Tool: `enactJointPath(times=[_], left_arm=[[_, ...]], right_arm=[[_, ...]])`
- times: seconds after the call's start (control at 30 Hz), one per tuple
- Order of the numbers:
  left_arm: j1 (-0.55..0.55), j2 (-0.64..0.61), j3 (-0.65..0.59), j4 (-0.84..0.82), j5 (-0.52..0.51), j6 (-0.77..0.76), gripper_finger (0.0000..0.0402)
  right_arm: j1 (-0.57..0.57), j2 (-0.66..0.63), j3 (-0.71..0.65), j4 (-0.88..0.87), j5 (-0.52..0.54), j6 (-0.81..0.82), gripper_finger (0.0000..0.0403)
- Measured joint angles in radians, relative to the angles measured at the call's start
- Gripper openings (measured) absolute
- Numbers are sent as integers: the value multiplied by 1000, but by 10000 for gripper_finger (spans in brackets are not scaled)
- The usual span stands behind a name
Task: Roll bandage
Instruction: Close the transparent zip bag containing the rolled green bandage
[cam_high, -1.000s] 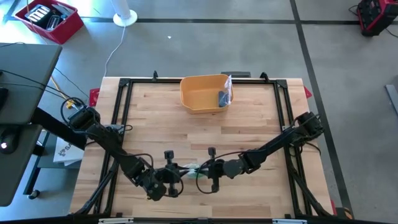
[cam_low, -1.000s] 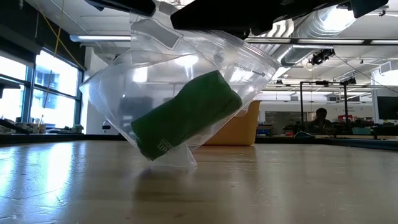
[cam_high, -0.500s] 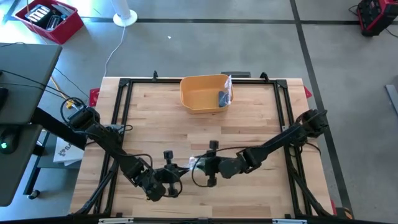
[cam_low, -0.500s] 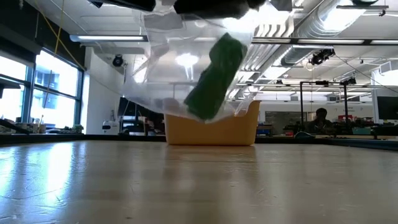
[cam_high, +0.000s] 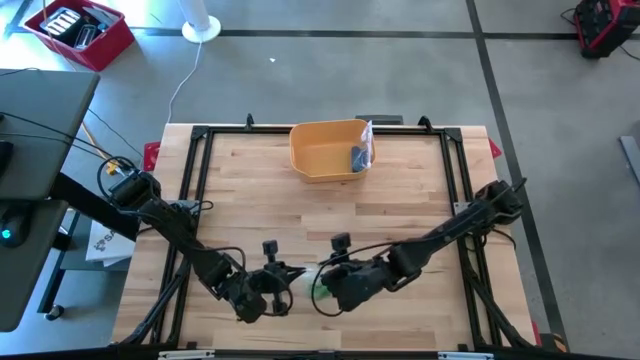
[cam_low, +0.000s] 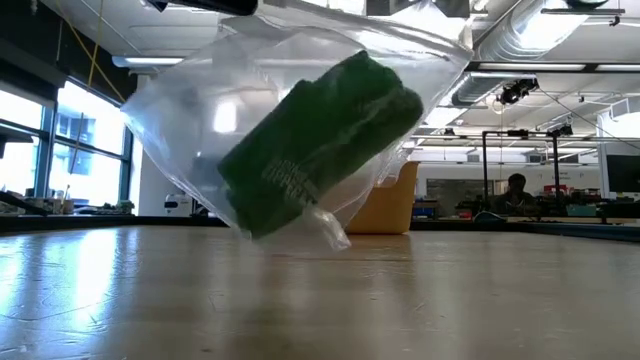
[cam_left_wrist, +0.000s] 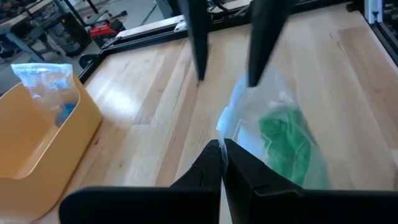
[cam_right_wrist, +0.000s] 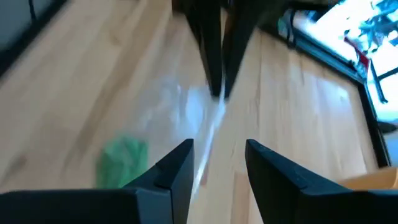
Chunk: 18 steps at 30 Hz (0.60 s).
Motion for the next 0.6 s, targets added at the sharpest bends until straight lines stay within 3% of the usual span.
enactJointPath(times=[0.37,0.6], left_arm=[[8,1,0,-6,3,-23,0],[8,2,0,-2,-2,-23,0]], right_arm=[[-23,74,1,190,-2,-27,129],[-43,87,0,181,29,25,59]])
